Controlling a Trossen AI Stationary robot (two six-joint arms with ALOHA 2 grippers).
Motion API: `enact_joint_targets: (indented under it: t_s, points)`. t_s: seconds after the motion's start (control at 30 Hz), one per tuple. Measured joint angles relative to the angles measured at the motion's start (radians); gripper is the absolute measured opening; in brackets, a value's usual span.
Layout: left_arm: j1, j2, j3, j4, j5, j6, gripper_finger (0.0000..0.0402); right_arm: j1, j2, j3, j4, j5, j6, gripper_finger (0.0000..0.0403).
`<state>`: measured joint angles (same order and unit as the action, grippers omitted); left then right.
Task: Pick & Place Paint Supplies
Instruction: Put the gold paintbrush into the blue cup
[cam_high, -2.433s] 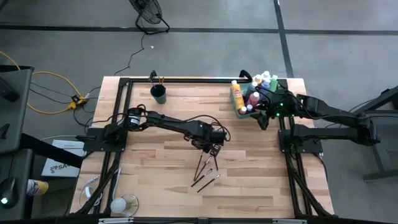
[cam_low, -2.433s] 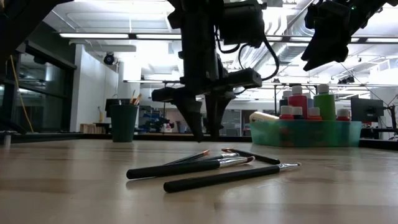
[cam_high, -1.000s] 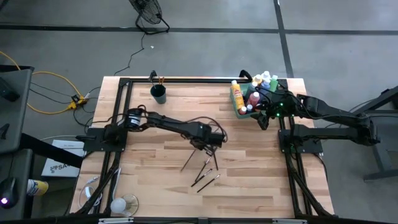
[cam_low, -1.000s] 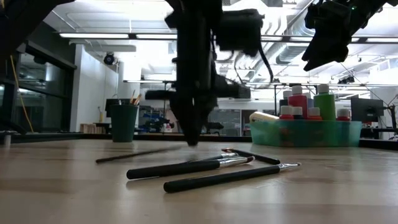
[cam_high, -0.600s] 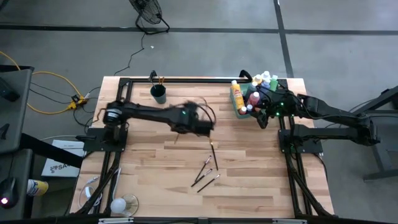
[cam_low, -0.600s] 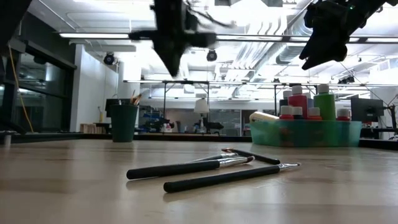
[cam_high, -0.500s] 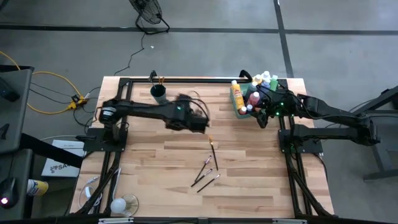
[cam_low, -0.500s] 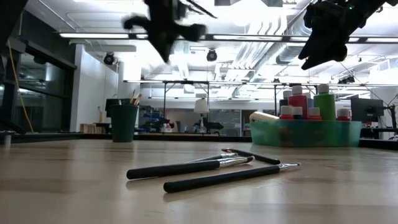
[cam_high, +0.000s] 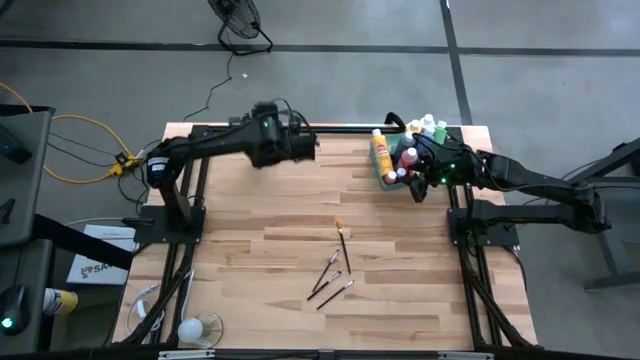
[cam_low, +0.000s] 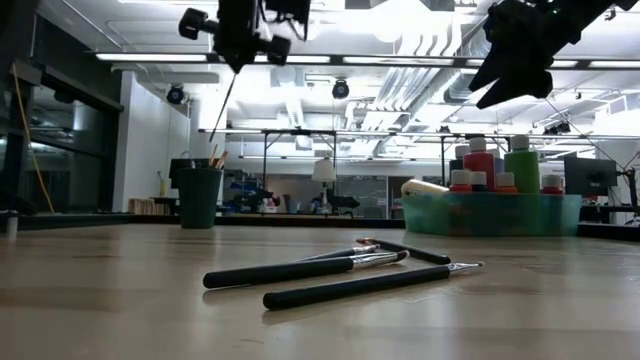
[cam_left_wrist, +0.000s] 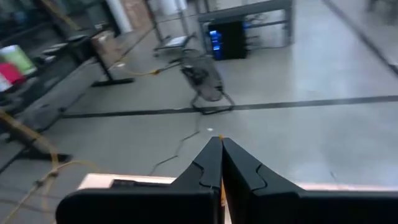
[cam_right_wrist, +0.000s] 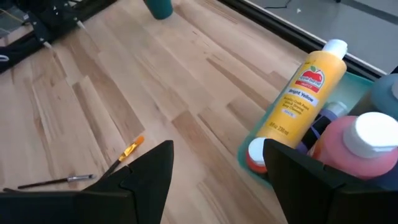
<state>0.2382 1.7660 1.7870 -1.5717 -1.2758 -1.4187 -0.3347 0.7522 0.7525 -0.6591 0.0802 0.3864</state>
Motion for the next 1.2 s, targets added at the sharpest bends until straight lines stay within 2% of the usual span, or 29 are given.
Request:
enact_joint_targets:
  t_s: [0.33,0.5,0.63,0.97,1.1,1.2]
  points:
    - [0.156,0.002,-0.004,0.01,-0.003,0.129,0.0,0.0,0.0,0.0,0.011,0.0,0.01,0.0243]
    - [0.191,0.008,-0.09,0.095,0.001,0.129,0.0,0.0,0.0,0.0,0.042,0.003,0.01,0.0243]
    - [0.196,0.008,-0.184,0.172,0.015,0.083,0.0,0.0,0.0,0.0,0.052,0.04,0.032,0.0243]
    - [0.194,0.007,-0.34,0.19,0.049,-0.154,0.0,0.0,0.0,0.0,0.05,0.051,0.04,0.0243]
    - [0.194,0.007,-0.348,0.183,0.112,-0.157,0.0011,0.0,0.0,0.0,0.05,0.048,0.038,0.0243]
    - [0.194,-0.003,-0.349,0.185,0.141,-0.13,0.0037,0.0,0.0,0.0,0.049,0.042,0.037,0.0243]
